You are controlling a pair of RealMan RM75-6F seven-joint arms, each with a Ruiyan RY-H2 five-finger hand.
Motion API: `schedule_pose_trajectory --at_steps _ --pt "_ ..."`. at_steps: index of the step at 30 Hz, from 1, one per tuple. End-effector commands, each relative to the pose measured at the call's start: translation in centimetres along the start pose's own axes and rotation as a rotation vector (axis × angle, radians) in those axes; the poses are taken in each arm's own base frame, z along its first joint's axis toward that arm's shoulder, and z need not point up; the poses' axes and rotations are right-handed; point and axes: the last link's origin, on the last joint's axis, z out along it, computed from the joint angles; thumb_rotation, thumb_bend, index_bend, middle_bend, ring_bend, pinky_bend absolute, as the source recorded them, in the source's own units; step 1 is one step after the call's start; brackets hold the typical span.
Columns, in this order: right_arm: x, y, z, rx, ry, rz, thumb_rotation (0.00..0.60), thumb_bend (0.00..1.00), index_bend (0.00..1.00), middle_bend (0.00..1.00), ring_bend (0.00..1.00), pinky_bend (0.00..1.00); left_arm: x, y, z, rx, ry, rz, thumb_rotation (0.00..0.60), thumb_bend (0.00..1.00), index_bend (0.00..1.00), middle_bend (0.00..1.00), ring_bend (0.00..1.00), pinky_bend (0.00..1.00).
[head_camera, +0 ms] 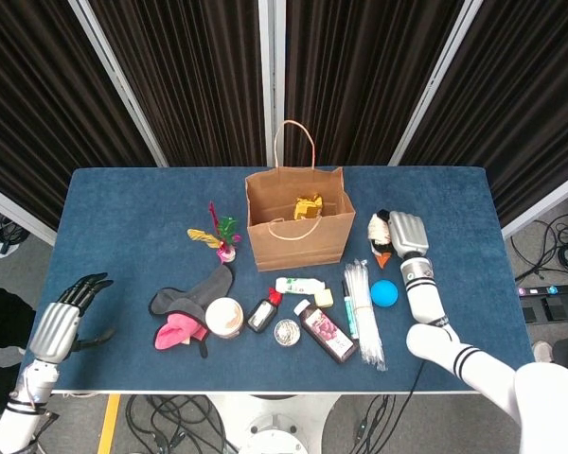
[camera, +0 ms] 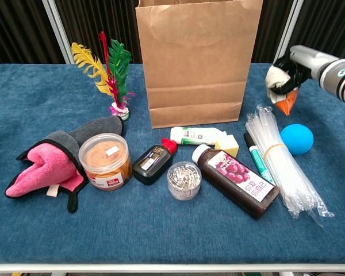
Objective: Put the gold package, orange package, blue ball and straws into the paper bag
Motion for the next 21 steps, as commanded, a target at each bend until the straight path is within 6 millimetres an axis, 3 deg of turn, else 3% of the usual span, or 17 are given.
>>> schedule_pose_trajectory --at_steps 1,9,12,16,21 --pt "5.2 -1.7 -2.4 0.108 0.16 0.005 0.6 0.37 0.49 0.54 0.42 0.5 0.1 0.2 -0.1 -0.006 0.002 -0.005 0.6 0.24 0.24 0.23 0.15 0.24" --pt "15.6 -9.5 -8.4 0.34 0.419 0.005 0.6 0.37 0.49 0.54 0.42 0.5 0.0 0.9 0.0 -0.026 0.017 -0.024 0.6 0.24 0.24 0.23 0.15 0.24" --pt "17.8 -12.2 -9.5 0.381 0.475 -0.004 0.6 0.37 0.49 0.54 0.42 0.5 0.3 1.0 0.2 -0.032 0.028 -0.026 0.6 0.24 0.24 0.23 0.15 0.24" --pt "18.2 -15.0 -9.5 0.415 0.493 0.004 0.6 0.37 0.49 0.54 0.42 0.5 0.5 0.9 0.3 -0.03 0.036 -0.025 0.6 0.24 0.24 0.23 0.15 0.24" --pt "16.2 -17.1 -7.5 0.406 0.436 0.023 0.6 0.36 0.49 0.54 0.42 0.5 1.0 0.5 0.4 -0.018 0.057 -0.02 0.6 0.24 0.24 0.23 0.15 0.24"
